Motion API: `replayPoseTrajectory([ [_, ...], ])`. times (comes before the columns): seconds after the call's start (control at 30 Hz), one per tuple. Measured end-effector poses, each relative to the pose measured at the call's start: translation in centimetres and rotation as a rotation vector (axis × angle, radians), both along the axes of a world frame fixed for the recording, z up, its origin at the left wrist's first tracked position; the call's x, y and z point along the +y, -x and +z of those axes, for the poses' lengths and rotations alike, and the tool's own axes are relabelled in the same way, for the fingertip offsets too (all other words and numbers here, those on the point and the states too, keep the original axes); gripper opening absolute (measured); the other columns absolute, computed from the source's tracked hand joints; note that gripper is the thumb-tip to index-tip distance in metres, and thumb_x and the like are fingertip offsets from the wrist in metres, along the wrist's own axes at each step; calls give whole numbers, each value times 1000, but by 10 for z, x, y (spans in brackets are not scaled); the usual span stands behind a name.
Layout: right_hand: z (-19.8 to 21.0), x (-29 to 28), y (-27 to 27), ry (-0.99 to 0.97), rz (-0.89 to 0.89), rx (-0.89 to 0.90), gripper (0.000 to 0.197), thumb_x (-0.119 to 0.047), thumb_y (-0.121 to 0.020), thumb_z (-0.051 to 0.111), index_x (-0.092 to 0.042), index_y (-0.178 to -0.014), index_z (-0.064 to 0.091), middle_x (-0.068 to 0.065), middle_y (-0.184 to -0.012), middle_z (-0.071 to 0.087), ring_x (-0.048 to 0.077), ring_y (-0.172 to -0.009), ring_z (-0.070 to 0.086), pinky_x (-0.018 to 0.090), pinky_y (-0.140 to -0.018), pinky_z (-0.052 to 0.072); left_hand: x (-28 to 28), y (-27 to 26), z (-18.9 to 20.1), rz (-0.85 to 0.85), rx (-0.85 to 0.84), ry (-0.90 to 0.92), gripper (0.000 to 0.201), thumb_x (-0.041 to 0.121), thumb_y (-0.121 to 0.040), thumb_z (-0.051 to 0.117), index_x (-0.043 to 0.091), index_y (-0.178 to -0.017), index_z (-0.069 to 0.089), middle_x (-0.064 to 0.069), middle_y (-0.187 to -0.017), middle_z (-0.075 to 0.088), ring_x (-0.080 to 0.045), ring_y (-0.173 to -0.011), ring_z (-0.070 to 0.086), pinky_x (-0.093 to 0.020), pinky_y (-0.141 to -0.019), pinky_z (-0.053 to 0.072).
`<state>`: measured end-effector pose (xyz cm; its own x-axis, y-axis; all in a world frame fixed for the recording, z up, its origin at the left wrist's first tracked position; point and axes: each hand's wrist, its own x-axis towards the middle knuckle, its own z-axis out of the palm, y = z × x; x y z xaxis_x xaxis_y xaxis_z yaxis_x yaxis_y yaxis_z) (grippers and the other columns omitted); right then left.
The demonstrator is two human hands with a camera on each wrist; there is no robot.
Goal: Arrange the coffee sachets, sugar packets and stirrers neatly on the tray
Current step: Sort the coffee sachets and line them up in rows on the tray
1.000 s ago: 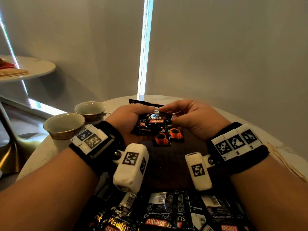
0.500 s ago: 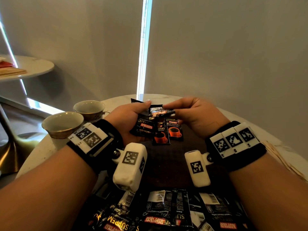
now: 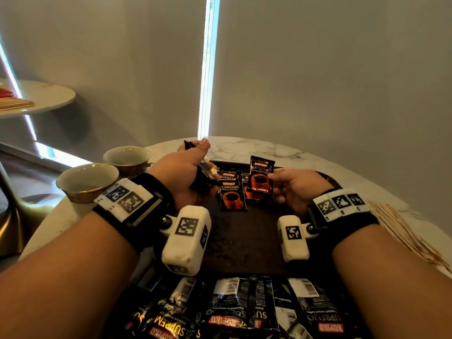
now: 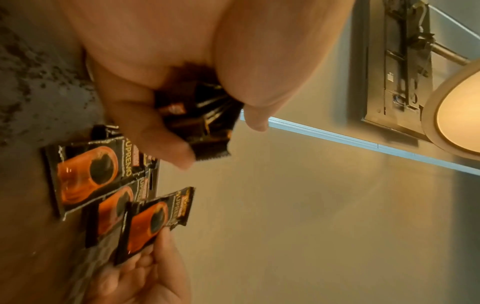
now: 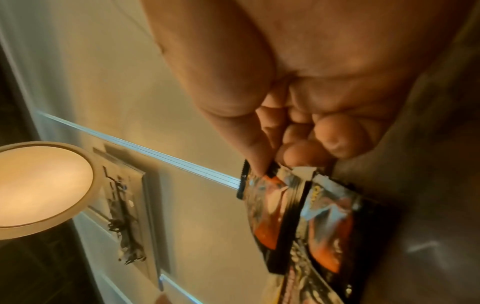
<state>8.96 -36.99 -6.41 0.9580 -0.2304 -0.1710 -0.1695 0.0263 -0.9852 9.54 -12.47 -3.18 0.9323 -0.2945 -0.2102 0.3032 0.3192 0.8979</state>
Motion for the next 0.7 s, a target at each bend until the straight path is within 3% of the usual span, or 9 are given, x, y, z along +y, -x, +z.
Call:
replayPoseTrajectory([
  [0.1,-6,-3,-1,-62,31,84,12,-7,-91,54,-13,-81,53,3,-64,40,14,-48,44,22,-37,29,2,2,-2,-67,-15,-36,24,34,-93,67,20,-107,53,-2,-75,53,-15,-56,55,-28,-48,48],
  [0.2,-6,-5,0,-104,15,92,18,-5,-91,52,-15,-75,49,4,-62,42,13,-42,46,21,-35,29,4,3,-2,-138,-3,-8,7,18,-86,58,18,-93,55,-2,-73,50,-18,-60,50,-30,-55,46],
  [0.3,-6,-5,3,-84,2,107,18,-3,-91,55,-11,-75,52,3,-58,44,12,-43,46,21,-35,31,3,0,-5,-79,-24,-8,26,8,-90,47,18,-110,59,-6,-78,51,-20,-64,52,-33,-54,51],
  [0.37,-6,-3,4,-71,-8,110,3,-1,-90,58,-4,-89,60,5,-62,47,12,-45,46,20,-35,31,2,0,-6,-85,-3,-11,32,6,-91,45,19,-117,59,-9,-83,51,-22,-69,54,-37,-54,54],
  [0.47,-8,-3,4,-62,-24,109,33,1,-88,59,4,-120,60,8,-71,50,11,-47,47,19,-34,33,1,-1,-9,-111,30,-25,32,5,-90,44,19,-115,59,-10,-84,50,-24,-71,55,-41,-56,56],
  [0.57,-7,-2,4,-54,1,116,25,1,-89,59,0,-114,59,5,-67,49,8,-46,47,18,-35,33,1,-3,-11,-136,54,-78,34,4,-91,43,18,-117,58,-11,-84,52,-27,-72,56,-47,-58,59],
  [0.7,-4,-1,8,-13,2,133,11,1,-89,60,-1,-99,62,5,-65,52,8,-47,48,17,-36,35,2,-2,-10,-146,85,-165,35,6,-93,43,16,-122,59,-20,-105,52,-32,-88,59,-48,-63,59],
])
